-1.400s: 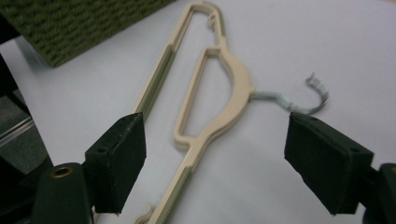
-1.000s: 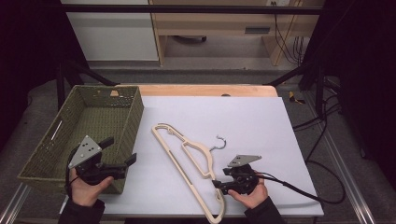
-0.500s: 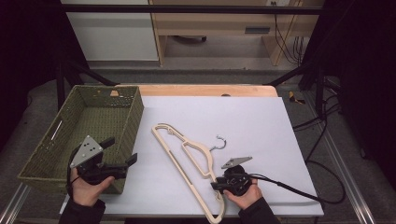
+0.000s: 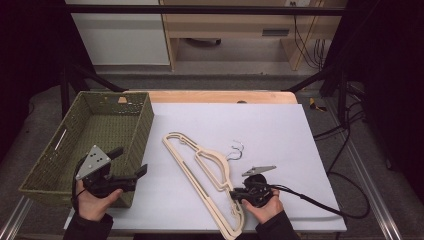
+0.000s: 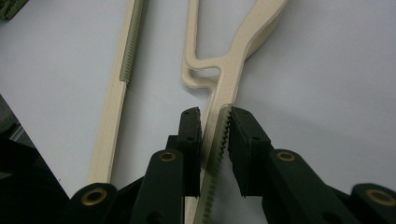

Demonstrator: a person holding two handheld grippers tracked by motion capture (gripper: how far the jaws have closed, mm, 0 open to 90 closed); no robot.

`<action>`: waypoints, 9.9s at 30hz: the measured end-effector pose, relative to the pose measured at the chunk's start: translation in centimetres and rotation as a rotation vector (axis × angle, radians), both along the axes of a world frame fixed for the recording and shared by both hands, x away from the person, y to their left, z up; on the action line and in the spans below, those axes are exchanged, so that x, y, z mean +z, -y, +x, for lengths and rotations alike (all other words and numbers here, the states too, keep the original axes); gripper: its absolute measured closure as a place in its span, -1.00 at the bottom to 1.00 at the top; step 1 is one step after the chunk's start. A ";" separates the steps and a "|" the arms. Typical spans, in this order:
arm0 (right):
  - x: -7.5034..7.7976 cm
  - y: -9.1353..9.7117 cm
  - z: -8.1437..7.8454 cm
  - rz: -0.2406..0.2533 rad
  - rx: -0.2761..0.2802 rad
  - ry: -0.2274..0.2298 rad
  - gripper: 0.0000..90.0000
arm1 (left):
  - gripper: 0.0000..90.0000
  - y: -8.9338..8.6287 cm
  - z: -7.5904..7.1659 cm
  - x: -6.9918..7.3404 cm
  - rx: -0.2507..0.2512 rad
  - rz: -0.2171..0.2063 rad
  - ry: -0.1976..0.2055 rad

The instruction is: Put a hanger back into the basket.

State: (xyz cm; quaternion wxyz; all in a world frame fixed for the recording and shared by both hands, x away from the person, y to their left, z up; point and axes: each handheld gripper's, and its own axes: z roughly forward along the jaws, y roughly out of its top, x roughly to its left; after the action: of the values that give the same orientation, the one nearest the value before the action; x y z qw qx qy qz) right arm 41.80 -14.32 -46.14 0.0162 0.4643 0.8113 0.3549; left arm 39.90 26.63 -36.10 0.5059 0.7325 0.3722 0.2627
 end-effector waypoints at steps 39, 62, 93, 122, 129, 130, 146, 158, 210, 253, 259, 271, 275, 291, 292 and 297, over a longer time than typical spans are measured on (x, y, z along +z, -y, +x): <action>2.4 1.5 -0.9 0.074 0.074 0.113 0.83 | -0.47 15.8 7.1 -2.4 -0.198 0.050 -0.163; 2.4 1.4 -1.1 0.094 0.102 0.126 0.84 | 0.83 19.7 10.2 -5.1 -0.239 0.089 -0.228; 4.4 -3.3 2.5 0.180 0.166 0.194 0.64 | 0.83 17.7 5.7 -3.2 -0.251 0.083 -0.128; 7.6 -1.1 1.2 0.257 0.295 0.225 0.93 | -0.52 9.3 1.4 -1.2 -0.307 0.027 -0.111; 7.7 -0.7 0.0 0.281 0.407 0.243 0.93 | -0.47 10.7 1.1 -1.8 -0.380 0.108 -0.122; 7.7 -0.8 -0.2 0.284 0.428 0.240 0.93 | -0.39 10.9 1.0 -1.9 -0.388 0.123 -0.127; 7.2 -1.1 -0.5 0.258 0.500 0.230 0.93 | 0.46 12.0 0.8 -2.8 -0.470 0.200 -0.132; 8.0 -0.4 -0.6 0.210 0.409 0.332 0.63 | 0.75 12.4 -0.1 -1.9 -0.504 0.184 -0.152; 8.9 10.7 -0.8 0.195 -0.082 0.497 -0.91 | 0.92 1.8 1.1 9.8 -0.228 0.016 -0.018; 8.8 11.0 -0.8 0.202 -0.089 0.482 -0.89 | 0.92 -14.8 8.8 5.9 0.094 0.105 -0.155; 8.8 11.0 -0.8 0.199 -0.087 0.483 -0.89 | 0.92 -15.4 8.6 5.5 0.060 0.123 -0.167; 8.7 11.0 -0.7 0.191 -0.079 0.478 -0.89 | 0.92 -15.1 9.1 3.0 0.066 0.172 -0.223; 8.7 10.9 -0.7 0.195 -0.085 0.475 -0.88 | 0.92 -15.1 9.4 0.9 0.077 0.141 -0.250; 8.6 10.8 -0.6 0.192 -0.078 0.468 -0.87 | 0.85 -16.2 10.1 -1.8 0.249 0.119 -0.292; 8.5 10.8 -0.6 0.189 -0.073 0.467 -0.87 | 0.84 -16.3 10.2 -1.8 0.261 0.121 -0.300; 8.4 10.5 -0.5 0.189 -0.077 0.461 -0.87 | 0.77 -17.0 10.8 -2.0 0.340 0.145 -0.337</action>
State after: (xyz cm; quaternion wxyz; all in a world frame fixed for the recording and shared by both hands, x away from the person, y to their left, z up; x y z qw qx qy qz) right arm 41.30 -24.86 -37.70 0.1709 0.4008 0.7312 0.5248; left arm 50.73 43.60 -38.10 0.3314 0.7271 0.5494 0.2440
